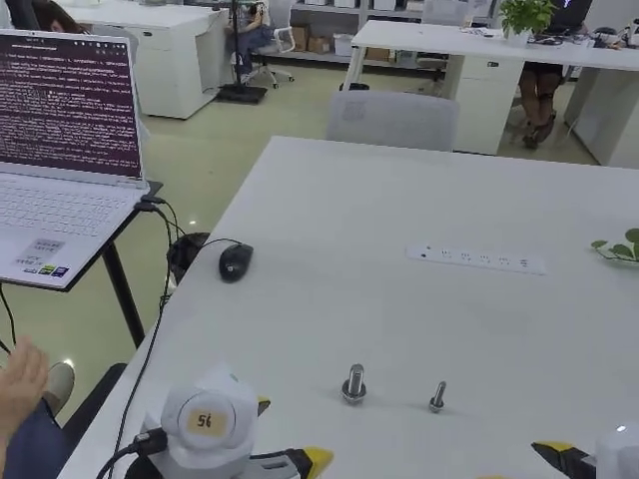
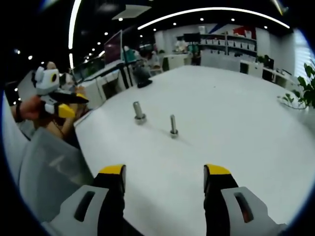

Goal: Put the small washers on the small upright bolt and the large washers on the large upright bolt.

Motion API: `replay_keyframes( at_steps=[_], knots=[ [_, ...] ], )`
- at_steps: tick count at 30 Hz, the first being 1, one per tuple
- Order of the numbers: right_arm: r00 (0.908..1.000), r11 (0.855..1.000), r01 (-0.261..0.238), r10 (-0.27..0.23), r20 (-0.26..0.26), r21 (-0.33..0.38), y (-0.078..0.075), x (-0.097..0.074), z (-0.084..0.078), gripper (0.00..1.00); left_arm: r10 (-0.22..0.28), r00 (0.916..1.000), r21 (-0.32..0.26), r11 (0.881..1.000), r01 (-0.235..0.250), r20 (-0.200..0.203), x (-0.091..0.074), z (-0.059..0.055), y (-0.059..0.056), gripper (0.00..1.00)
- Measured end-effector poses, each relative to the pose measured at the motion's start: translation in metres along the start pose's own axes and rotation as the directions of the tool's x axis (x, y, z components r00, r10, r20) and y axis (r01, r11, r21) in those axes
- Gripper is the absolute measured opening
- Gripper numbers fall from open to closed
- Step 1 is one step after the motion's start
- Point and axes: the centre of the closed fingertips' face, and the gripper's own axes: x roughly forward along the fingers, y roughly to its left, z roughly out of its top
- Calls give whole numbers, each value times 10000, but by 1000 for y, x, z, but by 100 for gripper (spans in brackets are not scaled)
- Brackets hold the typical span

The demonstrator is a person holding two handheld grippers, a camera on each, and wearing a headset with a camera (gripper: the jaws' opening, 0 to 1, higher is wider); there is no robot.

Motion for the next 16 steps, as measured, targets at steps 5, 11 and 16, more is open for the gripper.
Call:
replay_keyframes(
  at_steps=[5, 11, 16],
  knots=[
    [9999, 9996, 160, -162, 56, 221, -3, -4, -3, 65, -68, 10000, 15, 10000, 68, 34, 1, 2, -3, 59],
    [9996, 9994, 236, -239, 114, 252, -3, -8, -3, 66, -143, 9999, 98, 9999, 142, 55, 3, 4, -5, 59],
    [9997, 9992, 241, -244, 99, 330, -2, -10, -6, 65, -183, 9998, 130, 9998, 182, 77, 3, 6, -7, 59]
  ],
)
